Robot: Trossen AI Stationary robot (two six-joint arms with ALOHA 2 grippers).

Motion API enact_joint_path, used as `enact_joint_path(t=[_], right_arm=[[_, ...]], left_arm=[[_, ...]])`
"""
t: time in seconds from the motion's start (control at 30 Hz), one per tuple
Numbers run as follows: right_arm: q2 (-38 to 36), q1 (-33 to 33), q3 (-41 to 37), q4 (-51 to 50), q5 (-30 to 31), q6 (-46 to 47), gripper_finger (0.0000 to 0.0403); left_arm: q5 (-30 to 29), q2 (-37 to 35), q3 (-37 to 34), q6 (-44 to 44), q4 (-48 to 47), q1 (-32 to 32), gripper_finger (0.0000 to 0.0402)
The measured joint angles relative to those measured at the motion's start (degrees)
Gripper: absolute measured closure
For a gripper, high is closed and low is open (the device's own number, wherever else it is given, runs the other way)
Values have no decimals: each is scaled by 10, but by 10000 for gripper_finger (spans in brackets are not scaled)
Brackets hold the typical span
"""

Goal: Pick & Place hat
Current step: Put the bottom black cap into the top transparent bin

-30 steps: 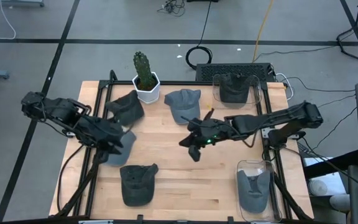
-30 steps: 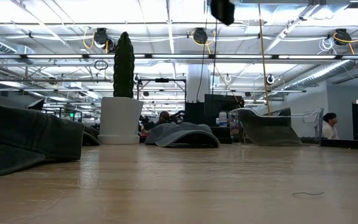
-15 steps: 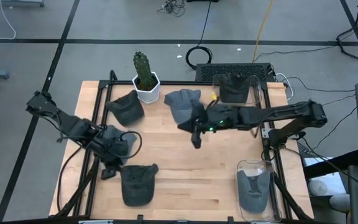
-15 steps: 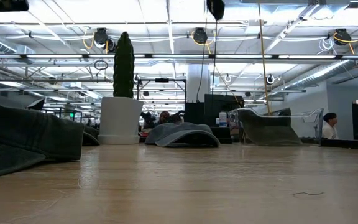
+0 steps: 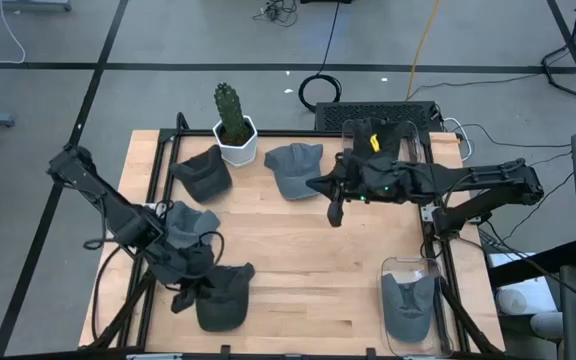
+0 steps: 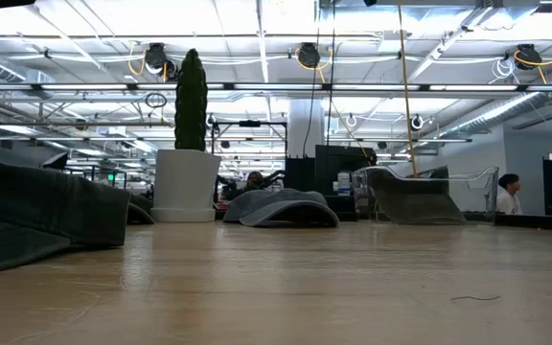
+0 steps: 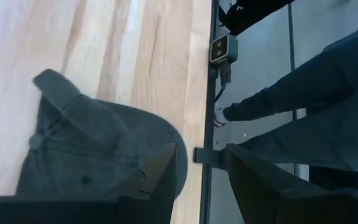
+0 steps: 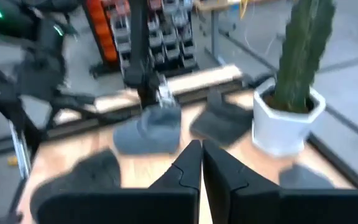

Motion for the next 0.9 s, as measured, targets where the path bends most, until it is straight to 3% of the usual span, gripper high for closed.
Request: enact_joint_path(t=[0.43,0.53,0.73,0.9], right_arm=[[-13,0,0,-124,0,23,399],[-12,0,0,-136,0,23,399],[-12,0,0,-151,0,23,399],[-12,0,0,-161,0,23,399]], left_arm=[[-13,112,51,-15,36,-3,254],[-15,146,107,23,-14,-2,254],[-13,240,211,51,-223,-3,254],[21,288,203,47,-226,-7,249]])
